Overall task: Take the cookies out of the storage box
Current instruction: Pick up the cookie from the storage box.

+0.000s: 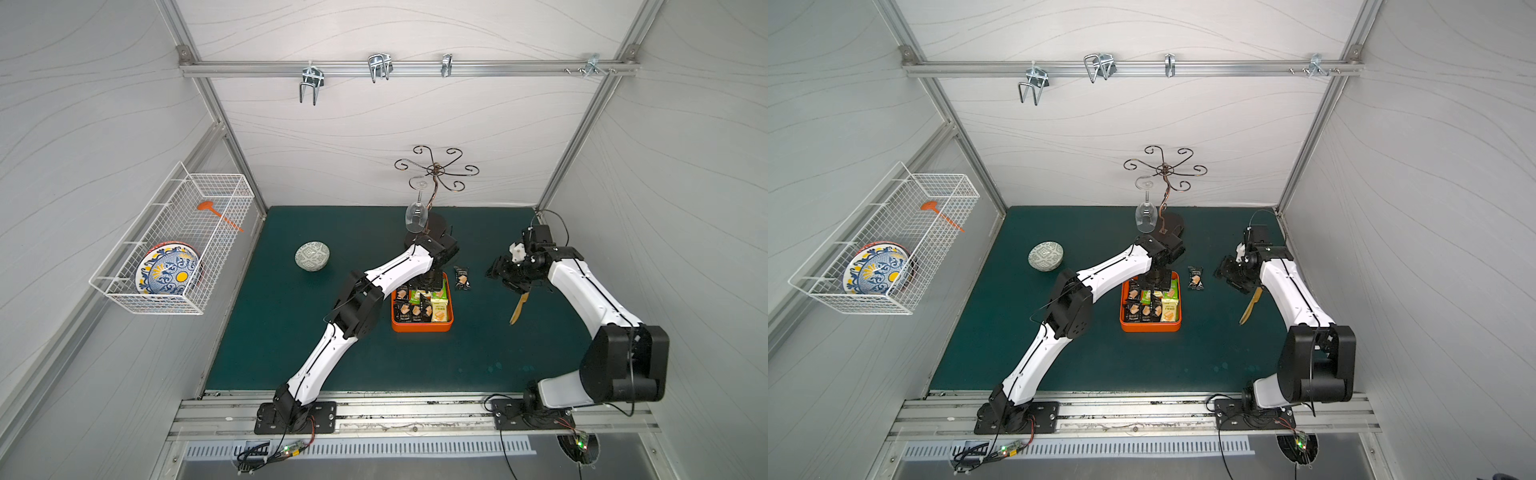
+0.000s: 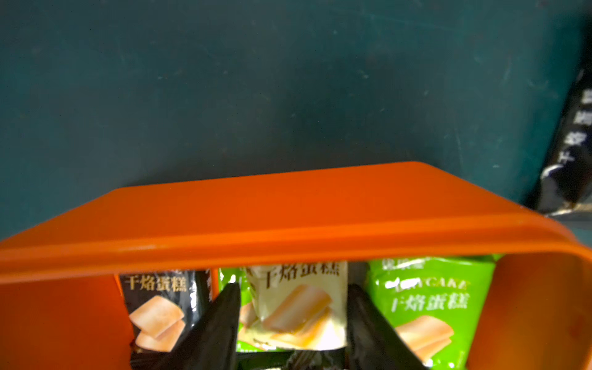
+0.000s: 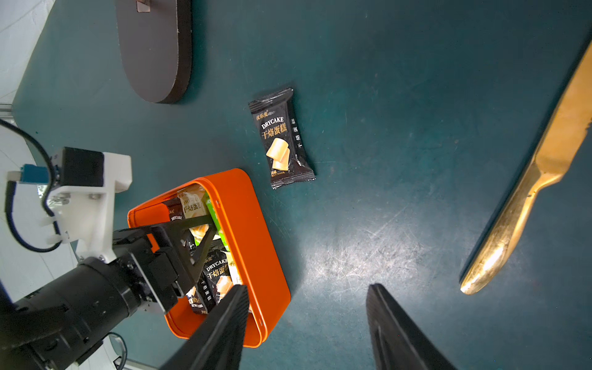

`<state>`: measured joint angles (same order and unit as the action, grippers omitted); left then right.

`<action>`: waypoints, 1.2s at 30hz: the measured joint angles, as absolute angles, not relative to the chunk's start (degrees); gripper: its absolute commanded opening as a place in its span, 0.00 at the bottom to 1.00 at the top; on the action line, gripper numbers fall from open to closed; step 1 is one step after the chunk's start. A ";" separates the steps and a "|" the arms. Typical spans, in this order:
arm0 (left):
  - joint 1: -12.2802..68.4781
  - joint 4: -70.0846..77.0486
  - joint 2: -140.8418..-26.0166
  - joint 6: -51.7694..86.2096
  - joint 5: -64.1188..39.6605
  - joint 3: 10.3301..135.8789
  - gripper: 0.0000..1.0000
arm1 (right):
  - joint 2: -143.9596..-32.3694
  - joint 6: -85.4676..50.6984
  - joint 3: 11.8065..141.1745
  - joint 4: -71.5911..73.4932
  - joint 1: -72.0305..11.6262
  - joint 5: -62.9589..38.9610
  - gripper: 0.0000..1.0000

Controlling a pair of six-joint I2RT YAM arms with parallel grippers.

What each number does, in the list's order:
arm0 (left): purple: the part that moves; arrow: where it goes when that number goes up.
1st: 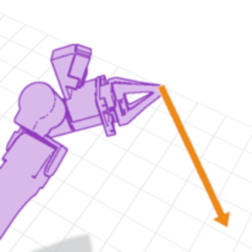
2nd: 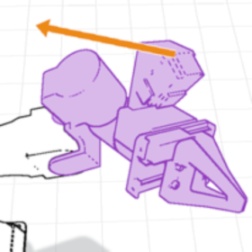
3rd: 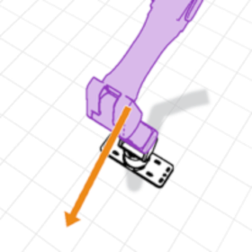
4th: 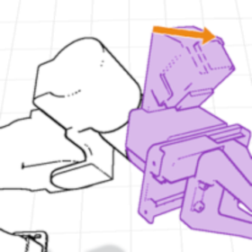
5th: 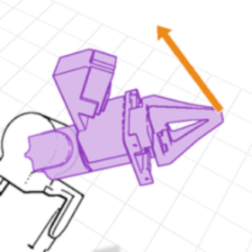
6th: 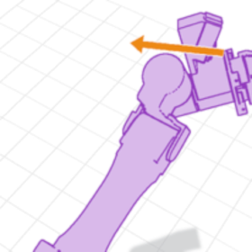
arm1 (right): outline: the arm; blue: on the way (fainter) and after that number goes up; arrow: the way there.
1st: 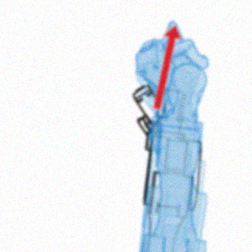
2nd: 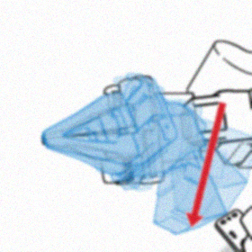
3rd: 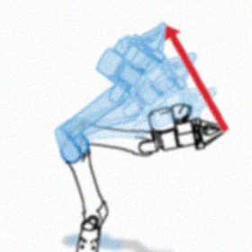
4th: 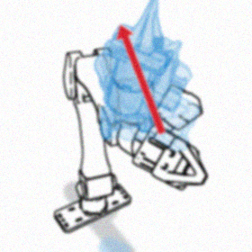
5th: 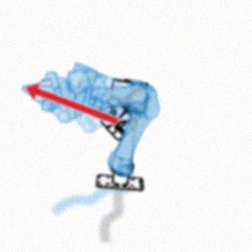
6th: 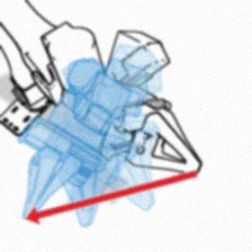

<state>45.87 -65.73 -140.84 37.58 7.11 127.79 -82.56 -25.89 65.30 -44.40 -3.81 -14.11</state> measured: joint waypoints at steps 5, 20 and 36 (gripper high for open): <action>45.80 -65.73 -140.86 37.56 7.09 127.79 0.52 | -82.56 -25.76 65.30 -44.40 -3.81 -14.13 0.64; 45.52 -65.69 -141.29 37.26 7.01 127.79 0.43 | -82.56 -25.45 65.32 -44.42 -3.81 -14.04 0.64; 45.50 -65.69 -141.21 36.84 7.05 127.79 0.39 | -82.43 -25.50 65.34 -44.47 -3.81 -13.80 0.64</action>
